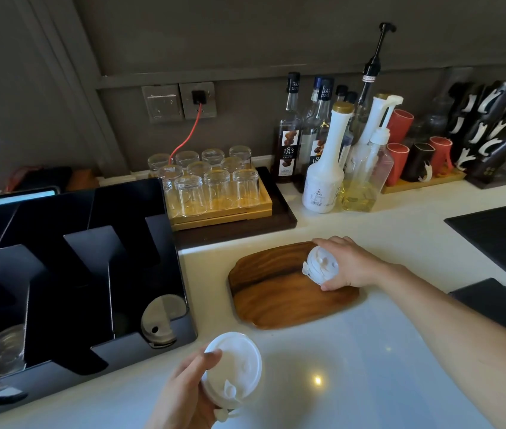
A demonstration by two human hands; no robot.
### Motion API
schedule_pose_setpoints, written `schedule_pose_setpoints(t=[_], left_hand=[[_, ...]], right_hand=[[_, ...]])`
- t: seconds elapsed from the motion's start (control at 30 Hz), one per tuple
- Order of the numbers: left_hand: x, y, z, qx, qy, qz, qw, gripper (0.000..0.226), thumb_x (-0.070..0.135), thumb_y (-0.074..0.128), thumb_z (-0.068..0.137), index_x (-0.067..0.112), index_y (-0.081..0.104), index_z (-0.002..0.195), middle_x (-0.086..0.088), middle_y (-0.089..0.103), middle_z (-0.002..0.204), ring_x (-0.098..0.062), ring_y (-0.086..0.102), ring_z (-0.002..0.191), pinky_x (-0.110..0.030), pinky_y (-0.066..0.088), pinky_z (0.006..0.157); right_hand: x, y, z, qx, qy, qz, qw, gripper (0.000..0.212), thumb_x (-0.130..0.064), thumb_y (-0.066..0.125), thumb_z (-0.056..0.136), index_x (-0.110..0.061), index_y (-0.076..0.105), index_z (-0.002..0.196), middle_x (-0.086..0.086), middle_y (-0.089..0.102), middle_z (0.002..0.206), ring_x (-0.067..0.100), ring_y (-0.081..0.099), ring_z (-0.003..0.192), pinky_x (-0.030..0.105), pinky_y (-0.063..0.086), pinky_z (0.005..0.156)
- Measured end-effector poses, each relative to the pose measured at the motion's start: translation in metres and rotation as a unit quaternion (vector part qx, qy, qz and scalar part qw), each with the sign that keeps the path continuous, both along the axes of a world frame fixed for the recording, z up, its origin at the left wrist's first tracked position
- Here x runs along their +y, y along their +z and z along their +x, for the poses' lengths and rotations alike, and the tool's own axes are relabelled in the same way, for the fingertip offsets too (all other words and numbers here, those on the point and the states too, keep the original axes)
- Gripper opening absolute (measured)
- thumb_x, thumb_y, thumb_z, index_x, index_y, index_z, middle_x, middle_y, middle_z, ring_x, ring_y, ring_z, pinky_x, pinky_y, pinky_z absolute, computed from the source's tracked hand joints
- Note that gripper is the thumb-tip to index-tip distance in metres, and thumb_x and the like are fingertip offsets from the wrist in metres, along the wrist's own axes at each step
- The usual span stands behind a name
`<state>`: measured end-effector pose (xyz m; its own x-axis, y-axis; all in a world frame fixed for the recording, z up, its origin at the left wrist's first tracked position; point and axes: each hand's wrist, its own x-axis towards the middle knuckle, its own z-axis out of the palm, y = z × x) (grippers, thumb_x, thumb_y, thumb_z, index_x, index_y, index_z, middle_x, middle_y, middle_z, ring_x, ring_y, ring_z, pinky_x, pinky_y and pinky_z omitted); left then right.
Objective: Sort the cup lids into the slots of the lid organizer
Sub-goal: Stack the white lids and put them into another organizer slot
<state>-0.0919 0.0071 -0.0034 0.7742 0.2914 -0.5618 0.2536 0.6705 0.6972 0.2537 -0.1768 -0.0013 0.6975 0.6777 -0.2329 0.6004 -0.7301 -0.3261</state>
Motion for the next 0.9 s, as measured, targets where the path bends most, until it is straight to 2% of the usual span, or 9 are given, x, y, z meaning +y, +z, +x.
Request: schedule_pose_setpoints(t=[0.07, 0.2, 0.37, 0.53, 0.6, 0.67, 0.73, 0.8, 0.9], left_hand=[[0.000, 0.004, 0.000, -0.012, 0.005, -0.001, 1.000, 0.034, 0.011, 0.059, 0.089, -0.011, 0.067, 0.114, -0.032, 0.067, 0.084, -0.032, 0.055, 0.045, -0.023, 0.035, 0.033], [0.003, 0.008, 0.003, -0.007, 0.004, 0.011, 1.000, 0.038, 0.013, 0.062, 0.080, -0.012, 0.068, 0.108, -0.032, 0.066, 0.083, -0.033, 0.056, 0.042, -0.024, 0.034, 0.034], [0.003, 0.008, 0.009, 0.031, 0.037, 0.011, 0.999, 0.028, 0.006, 0.053, 0.095, -0.013, 0.065, 0.112, -0.031, 0.065, 0.082, -0.033, 0.056, 0.045, -0.023, 0.034, 0.032], [0.002, 0.018, 0.018, 0.026, 0.023, 0.029, 0.999, 0.025, 0.007, 0.053, 0.099, -0.007, 0.068, 0.112, -0.023, 0.071, 0.079, -0.035, 0.063, 0.057, -0.027, 0.039, 0.035], [0.002, 0.024, 0.020, 0.023, 0.013, 0.044, 0.999, 0.026, 0.011, 0.054, 0.099, -0.006, 0.068, 0.113, -0.020, 0.072, 0.079, -0.036, 0.064, 0.063, -0.027, 0.039, 0.039], [0.003, 0.030, 0.021, 0.015, 0.006, 0.040, 0.999, 0.027, 0.013, 0.055, 0.100, -0.006, 0.068, 0.113, -0.019, 0.073, 0.082, -0.035, 0.066, 0.064, -0.027, 0.041, 0.041], [0.005, 0.033, 0.020, -0.001, -0.008, 0.028, 1.000, 0.031, 0.020, 0.056, 0.101, -0.003, 0.071, 0.116, -0.022, 0.076, 0.095, -0.036, 0.068, 0.071, -0.032, 0.043, 0.051], [0.008, 0.036, 0.018, -0.017, -0.023, 0.022, 0.999, 0.035, 0.028, 0.056, 0.102, 0.002, 0.073, 0.117, -0.024, 0.075, 0.108, -0.037, 0.068, 0.083, -0.040, 0.043, 0.064], [0.011, 0.035, 0.015, -0.042, -0.038, 0.024, 0.998, 0.040, 0.035, 0.051, 0.104, 0.004, 0.075, 0.113, -0.023, 0.073, 0.102, -0.034, 0.065, 0.078, -0.037, 0.043, 0.057]], right_hand=[[0.001, -0.003, -0.001, -0.010, -0.010, 0.014, 1.000, 0.114, -0.047, 0.087, 0.061, -0.029, 0.023, 0.153, -0.005, 0.042, 0.140, 0.019, 0.033, 0.131, 0.030, 0.034, 0.104], [0.000, -0.003, -0.008, -0.013, -0.023, 0.041, 0.999, 0.111, -0.041, 0.086, 0.061, -0.030, 0.024, 0.153, -0.003, 0.043, 0.142, 0.019, 0.033, 0.132, 0.031, 0.034, 0.103], [0.002, 0.024, -0.029, 0.006, -0.014, 0.094, 0.995, 0.111, -0.039, 0.086, 0.061, -0.033, 0.024, 0.152, -0.007, 0.040, 0.143, 0.014, 0.031, 0.133, 0.028, 0.032, 0.103], [0.021, 0.065, -0.084, 0.004, 0.085, 0.123, 0.989, 0.108, -0.037, 0.085, 0.062, -0.042, 0.025, 0.150, -0.022, 0.034, 0.133, 0.001, 0.032, 0.129, 0.018, 0.029, 0.102], [0.030, 0.076, -0.107, -0.005, 0.131, 0.132, 0.982, 0.108, -0.037, 0.085, 0.060, -0.044, 0.025, 0.150, -0.025, 0.034, 0.134, -0.007, 0.030, 0.125, 0.003, 0.021, 0.100], [0.037, 0.083, -0.126, 0.009, 0.175, 0.131, 0.976, 0.109, -0.038, 0.085, 0.060, -0.043, 0.024, 0.151, -0.025, 0.034, 0.137, -0.011, 0.027, 0.125, -0.004, 0.015, 0.095], [0.045, 0.088, -0.142, 0.018, 0.221, 0.126, 0.967, 0.110, -0.040, 0.083, 0.060, -0.040, 0.023, 0.152, -0.025, 0.035, 0.134, -0.009, 0.028, 0.127, -0.001, 0.018, 0.098], [0.051, 0.092, -0.154, 0.012, 0.261, 0.118, 0.958, 0.111, -0.042, 0.082, 0.059, -0.036, 0.023, 0.153, -0.023, 0.036, 0.131, -0.001, 0.032, 0.126, 0.008, 0.025, 0.103], [0.061, 0.096, -0.170, -0.005, 0.313, 0.100, 0.944, 0.110, -0.044, 0.081, 0.061, -0.032, 0.022, 0.153, -0.019, 0.036, 0.131, 0.004, 0.033, 0.123, 0.019, 0.034, 0.105]])
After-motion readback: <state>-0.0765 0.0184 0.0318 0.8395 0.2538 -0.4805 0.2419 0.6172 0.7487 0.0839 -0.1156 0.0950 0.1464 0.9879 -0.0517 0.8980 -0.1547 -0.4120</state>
